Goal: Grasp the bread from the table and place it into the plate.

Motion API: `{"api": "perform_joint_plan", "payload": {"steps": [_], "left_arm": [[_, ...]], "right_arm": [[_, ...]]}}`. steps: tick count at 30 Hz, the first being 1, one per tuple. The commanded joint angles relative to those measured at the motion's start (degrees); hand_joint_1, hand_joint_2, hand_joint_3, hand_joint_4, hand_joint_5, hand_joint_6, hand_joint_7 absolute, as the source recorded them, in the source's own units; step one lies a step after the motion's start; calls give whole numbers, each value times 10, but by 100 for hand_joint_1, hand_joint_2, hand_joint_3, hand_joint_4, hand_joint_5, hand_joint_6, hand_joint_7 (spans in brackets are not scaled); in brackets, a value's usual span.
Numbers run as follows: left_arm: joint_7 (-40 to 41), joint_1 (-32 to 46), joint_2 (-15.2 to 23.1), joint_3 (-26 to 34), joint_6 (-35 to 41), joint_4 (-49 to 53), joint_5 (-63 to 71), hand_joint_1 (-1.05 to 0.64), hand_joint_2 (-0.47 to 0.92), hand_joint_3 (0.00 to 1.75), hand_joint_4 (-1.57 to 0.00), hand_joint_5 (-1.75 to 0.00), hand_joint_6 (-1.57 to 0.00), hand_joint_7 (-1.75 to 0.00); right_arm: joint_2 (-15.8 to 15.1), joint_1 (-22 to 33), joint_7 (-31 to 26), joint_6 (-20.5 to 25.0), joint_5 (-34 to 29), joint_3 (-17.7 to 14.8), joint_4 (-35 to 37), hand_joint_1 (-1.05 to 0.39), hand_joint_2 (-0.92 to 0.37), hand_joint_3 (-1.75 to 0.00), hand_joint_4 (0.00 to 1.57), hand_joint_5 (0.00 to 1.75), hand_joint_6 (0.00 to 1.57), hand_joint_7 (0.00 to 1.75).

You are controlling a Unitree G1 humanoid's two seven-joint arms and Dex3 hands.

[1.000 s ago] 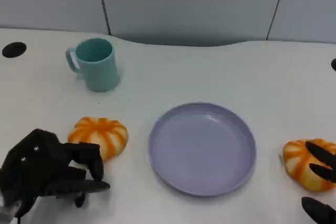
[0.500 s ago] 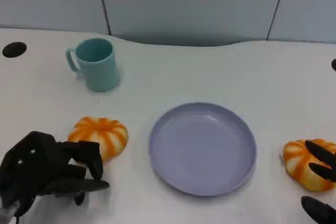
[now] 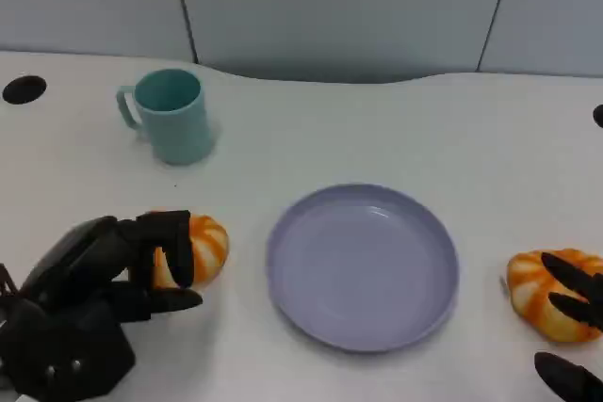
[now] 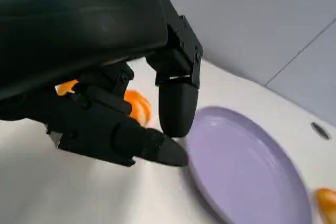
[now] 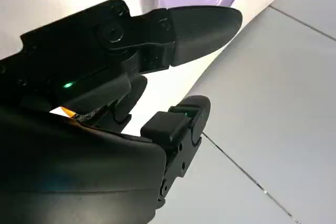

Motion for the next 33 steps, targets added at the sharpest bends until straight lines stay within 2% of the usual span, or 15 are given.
{"api": "perform_joint_plan", "payload": {"steps": [1,3,5,6,8,9,11,12,14,19,21,24,28,30,33], "left_arm": [[101,-34,38,-17,-24,-19,115,-39,91,11,-77,-175,-53,-175],[106,-43,58,-30,-1,-45,165,-51,92,9,-52,-175,-34,-168],[75,-49,78,-41,26,-77,190,-57,92,10,-32,-174,-28,-151],[56,-52,87,-47,37,-91,195,-61,92,8,-20,-149,-31,-113],[18,-62,102,-61,56,-108,200,-66,92,5,-13,-110,-38,-58],[0,-69,109,-70,65,-113,205,-68,92,5,-10,-83,-36,-35],[-37,-86,120,-89,83,-118,219,-74,92,6,-3,-49,-29,-9],[-53,-95,123,-99,91,-119,225,-76,92,5,-1,-37,-23,-5],[-86,-112,126,-115,110,-118,232,-78,91,4,0,-23,-18,-2],[-182,-154,124,-156,163,-106,240,-77,91,1,0,-2,-9,-1],[-192,-194,107,-186,164,-40,251,-75,86,0,0,0,-6,0],[-173,-245,82,-227,160,62,270,-73,80,0,0,0,-7,-1],[-119,-296,50,-278,157,179,305,-71,79,0,0,0,-8,-1],[-79,-317,34,-303,156,234,325,-78,87,3,-1,-1,-9,-1],[-29,-340,10,-335,159,310,343,-85,92,10,-3,-2,-10,-1]], "right_arm": [[-2,-1,-3,1,2,-2,-5,-34,-92,-33,87,1,62,0],[-2,-2,-2,0,6,-2,-4,-35,-92,-33,85,0,61,0],[-1,-3,-2,1,4,-1,-4,-34,-92,-33,84,0,61,0],[0,-2,-2,4,3,-1,-6,-35,-92,-33,84,1,62,0],[3,0,-1,12,3,0,-11,-35,-92,-33,84,1,61,0],[4,1,1,19,4,1,-15,-36,-92,-33,84,0,61,0],[4,1,1,19,4,2,-16,-36,-92,-33,84,0,62,0],[4,1,0,15,4,2,-15,-36,-92,-33,84,0,62,0],[3,1,-3,11,2,3,-14,-35,-92,-33,84,1,62,0],[5,3,-2,17,3,6,-20,-35,-92,-33,85,1,62,0],[5,3,-4,17,1,6,-20,-35,-92,-33,87,2,62,0],[4,1,-7,11,-1,6,-17,-35,-92,-32,85,1,62,0],[2,1,-7,11,-2,5,-17,-35,-92,-32,81,0,61,0],[1,0,-7,7,0,5,-14,-35,-92,-32,82,1,61,0],[2,1,-8,6,0,4,-15,-35,-92,-32,82,1,61,0]]}}
